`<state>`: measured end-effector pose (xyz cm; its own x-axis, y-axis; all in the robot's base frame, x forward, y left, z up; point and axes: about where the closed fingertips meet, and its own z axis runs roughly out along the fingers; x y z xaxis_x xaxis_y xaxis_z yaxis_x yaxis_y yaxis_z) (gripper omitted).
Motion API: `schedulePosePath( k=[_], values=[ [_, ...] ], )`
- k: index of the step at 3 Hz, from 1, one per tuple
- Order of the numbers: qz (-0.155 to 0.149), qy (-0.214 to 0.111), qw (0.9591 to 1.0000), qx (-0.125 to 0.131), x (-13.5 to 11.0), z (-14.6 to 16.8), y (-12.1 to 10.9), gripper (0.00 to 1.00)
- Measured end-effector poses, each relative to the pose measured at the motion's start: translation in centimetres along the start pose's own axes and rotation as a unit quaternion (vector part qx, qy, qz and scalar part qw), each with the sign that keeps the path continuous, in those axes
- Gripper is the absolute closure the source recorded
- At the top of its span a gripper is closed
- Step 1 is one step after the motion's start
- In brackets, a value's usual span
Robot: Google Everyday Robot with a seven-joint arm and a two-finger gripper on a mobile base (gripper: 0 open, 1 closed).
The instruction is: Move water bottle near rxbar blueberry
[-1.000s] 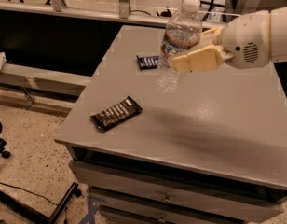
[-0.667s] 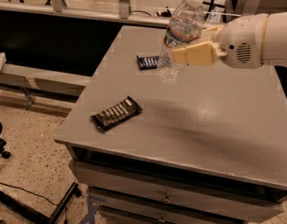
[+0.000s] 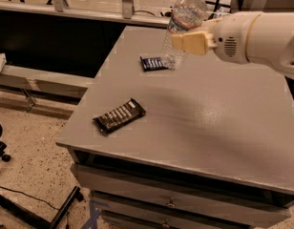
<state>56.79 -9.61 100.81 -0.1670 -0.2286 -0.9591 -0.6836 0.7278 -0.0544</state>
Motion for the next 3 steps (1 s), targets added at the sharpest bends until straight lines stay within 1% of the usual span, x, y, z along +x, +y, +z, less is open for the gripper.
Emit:
schedulePosePath(
  k=[1, 2, 3],
  values=[
    [0.002, 0.001, 0.9996, 0.029, -0.3, 1.0, -0.9, 1.0],
    [0.002, 0.006, 0.999, 0.043, -0.3, 2.0, -1.5, 1.0],
    [-0.003, 0.025, 0.9988, 0.042, 0.0, 3.4, -2.0, 1.0]
  ],
)
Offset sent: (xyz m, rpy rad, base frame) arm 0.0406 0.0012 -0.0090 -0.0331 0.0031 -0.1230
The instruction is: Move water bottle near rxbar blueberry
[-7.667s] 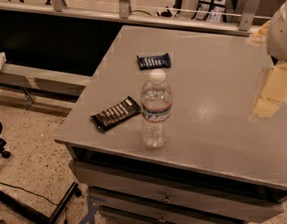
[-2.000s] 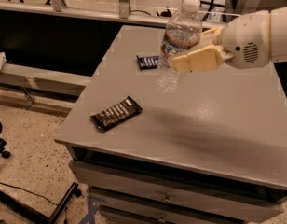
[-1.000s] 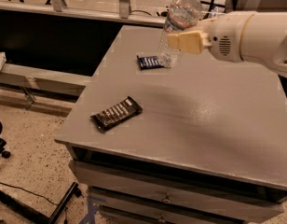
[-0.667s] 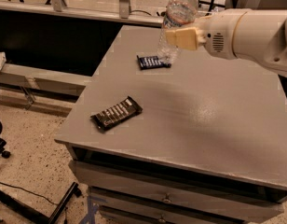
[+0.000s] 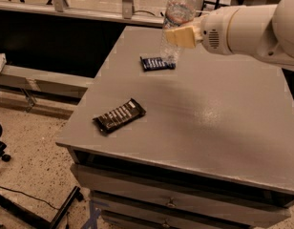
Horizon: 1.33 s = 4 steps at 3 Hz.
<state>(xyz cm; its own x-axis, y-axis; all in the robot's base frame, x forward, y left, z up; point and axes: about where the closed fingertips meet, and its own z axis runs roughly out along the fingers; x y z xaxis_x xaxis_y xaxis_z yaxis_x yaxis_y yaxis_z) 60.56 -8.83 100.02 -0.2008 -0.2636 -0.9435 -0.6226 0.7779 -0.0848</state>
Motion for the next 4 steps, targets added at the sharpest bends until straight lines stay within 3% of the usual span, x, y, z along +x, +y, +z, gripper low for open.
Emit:
schedulePosePath(
  k=[2, 4],
  values=[
    [0.012, -0.006, 0.9999, 0.011, -0.5, 1.3, -2.0, 1.0],
    [0.057, 0.043, 0.9964, 0.046, 1.8, 1.7, -5.1, 1.0]
  ],
)
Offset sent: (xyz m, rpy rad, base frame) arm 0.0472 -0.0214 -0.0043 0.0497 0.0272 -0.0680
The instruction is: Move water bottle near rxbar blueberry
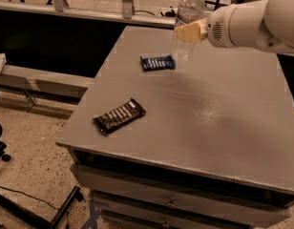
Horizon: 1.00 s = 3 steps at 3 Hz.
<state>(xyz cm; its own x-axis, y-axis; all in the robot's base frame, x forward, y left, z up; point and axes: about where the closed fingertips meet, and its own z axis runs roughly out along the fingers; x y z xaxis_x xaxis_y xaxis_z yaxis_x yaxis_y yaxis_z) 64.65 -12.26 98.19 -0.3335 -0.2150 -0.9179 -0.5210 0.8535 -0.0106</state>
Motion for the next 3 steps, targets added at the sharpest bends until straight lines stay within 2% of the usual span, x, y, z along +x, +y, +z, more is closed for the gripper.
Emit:
schedulePosePath(
  k=[1, 3],
  values=[
    [0.03, 0.025, 0.9991, 0.016, 1.8, 0.1, -1.4, 1.0],
    [0.062, 0.036, 0.9971, 0.024, 4.4, 1.4, -3.4, 1.0]
  ],
)
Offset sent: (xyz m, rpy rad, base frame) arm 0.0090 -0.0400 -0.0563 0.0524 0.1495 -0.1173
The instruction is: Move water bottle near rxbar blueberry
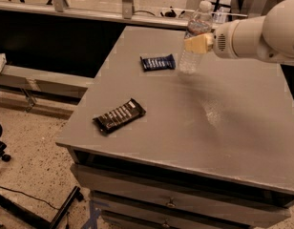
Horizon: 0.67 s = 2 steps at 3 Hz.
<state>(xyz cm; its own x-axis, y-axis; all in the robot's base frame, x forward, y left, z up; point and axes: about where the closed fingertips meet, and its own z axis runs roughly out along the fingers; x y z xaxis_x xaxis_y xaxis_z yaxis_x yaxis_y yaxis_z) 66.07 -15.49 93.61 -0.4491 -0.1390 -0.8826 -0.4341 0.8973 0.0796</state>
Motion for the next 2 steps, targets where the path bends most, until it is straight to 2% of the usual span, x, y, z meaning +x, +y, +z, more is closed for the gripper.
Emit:
schedulePosePath(
  k=[1, 2],
  values=[
    [0.003, 0.001, 1.0, 0.002, 0.5, 1.5, -0.9, 1.0],
    [0.003, 0.006, 1.0, -0.002, 1.2, 2.8, -0.9, 1.0]
  ],
)
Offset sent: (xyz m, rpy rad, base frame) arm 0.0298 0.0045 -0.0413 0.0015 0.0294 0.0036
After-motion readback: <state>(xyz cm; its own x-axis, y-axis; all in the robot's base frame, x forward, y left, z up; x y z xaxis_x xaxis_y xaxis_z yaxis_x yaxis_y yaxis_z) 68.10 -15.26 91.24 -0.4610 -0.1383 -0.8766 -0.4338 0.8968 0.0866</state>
